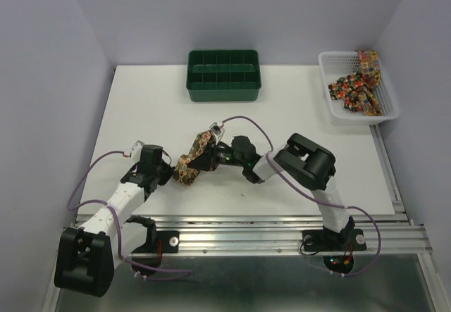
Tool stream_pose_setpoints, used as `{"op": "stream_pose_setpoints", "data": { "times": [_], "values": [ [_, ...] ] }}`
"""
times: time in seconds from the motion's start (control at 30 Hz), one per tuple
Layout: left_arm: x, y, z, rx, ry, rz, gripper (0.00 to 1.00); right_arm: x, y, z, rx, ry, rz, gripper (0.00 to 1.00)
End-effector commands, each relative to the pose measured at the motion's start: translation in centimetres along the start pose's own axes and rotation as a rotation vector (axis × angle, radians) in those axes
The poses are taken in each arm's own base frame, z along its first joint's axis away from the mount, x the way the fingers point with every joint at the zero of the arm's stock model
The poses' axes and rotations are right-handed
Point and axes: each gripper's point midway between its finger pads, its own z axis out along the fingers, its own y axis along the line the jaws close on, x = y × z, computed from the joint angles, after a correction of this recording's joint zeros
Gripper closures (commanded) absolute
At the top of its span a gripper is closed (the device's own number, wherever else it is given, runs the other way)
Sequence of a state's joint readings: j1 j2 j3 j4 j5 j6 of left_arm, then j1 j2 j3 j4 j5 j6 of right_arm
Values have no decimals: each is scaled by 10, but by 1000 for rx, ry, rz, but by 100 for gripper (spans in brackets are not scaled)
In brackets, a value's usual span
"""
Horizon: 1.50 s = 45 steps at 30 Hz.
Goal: Roll the ties
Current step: Roll the tie
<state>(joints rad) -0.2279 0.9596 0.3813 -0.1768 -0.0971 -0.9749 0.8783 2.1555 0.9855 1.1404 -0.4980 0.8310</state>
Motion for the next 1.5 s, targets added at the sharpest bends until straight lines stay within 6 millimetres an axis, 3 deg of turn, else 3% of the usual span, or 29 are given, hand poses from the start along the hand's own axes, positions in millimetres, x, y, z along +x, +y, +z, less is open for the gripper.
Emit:
{"op": "stream_pose_setpoints", "data": {
  "times": [0.0, 0.63, 1.0, 1.43, 1.47],
  "values": [
    [-1, -3, -2, 9, -5, 1, 100, -32, 22, 14, -75, -131, -46, 99],
    [-9, 4, -1, -39, -43, -2, 100, -1, 2, 9, -5, -108, 135, 99],
    [-18, -9, -12, 13, -67, 41, 100, -9, -16, 11, 81, -141, 126, 99],
    [-25, -50, -35, 196, -63, 121, 65, -17, -49, 1, 158, -148, 136, 99],
    [-24, -60, -37, 249, -58, 135, 61, -16, -49, 1, 157, -145, 130, 99]
  ]
}}
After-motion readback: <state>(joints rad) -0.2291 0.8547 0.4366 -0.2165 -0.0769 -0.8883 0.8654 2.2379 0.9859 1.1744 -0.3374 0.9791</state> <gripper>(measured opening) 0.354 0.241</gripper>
